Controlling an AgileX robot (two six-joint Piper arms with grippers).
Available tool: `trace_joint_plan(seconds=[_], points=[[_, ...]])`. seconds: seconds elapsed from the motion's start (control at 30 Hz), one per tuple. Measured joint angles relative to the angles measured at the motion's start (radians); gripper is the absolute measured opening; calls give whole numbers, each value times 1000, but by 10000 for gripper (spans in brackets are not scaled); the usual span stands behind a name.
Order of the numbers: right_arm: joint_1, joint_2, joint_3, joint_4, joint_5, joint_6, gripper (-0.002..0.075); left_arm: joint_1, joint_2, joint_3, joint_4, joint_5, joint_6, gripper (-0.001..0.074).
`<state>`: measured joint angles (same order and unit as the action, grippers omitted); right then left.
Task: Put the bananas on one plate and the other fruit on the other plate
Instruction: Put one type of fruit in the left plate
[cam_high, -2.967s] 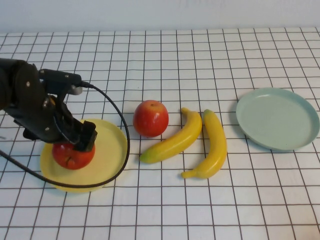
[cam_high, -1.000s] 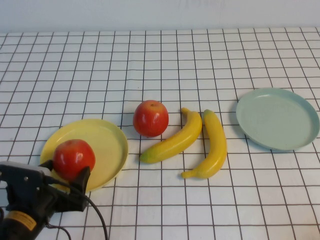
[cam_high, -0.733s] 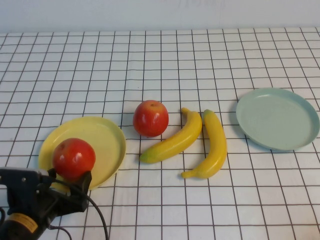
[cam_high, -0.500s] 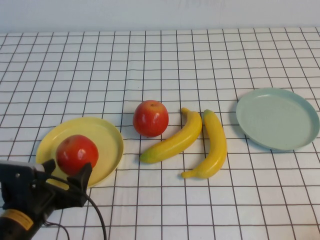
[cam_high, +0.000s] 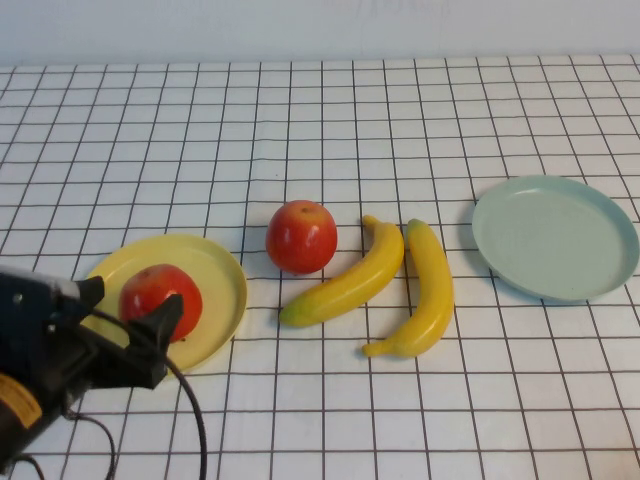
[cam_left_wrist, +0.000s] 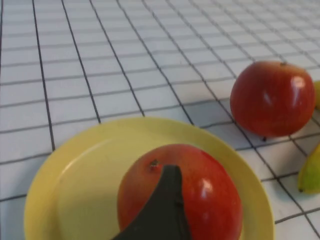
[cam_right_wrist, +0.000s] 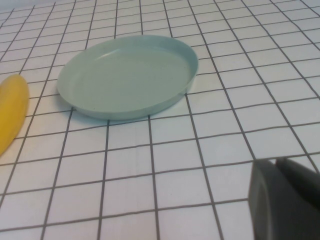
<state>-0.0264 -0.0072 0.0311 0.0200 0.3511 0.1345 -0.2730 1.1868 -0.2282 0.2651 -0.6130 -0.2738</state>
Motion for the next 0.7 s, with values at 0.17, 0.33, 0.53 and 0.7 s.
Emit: trace_joint_plan(seconds=[0.17,0.33,0.53,0.7], points=[[0,0,0,0,0,0,-16,-50,-78,-273,410,567,-421,670],[0,0,0,0,0,0,-16,-207,-56,-547,511,963,-497,670],[0,0,0,0,0,0,-16,-269,149,-880,153,1338,-171,670],[0,0,0,0,0,0,-16,-269,357,-1093,-62,1471,-16,670]])
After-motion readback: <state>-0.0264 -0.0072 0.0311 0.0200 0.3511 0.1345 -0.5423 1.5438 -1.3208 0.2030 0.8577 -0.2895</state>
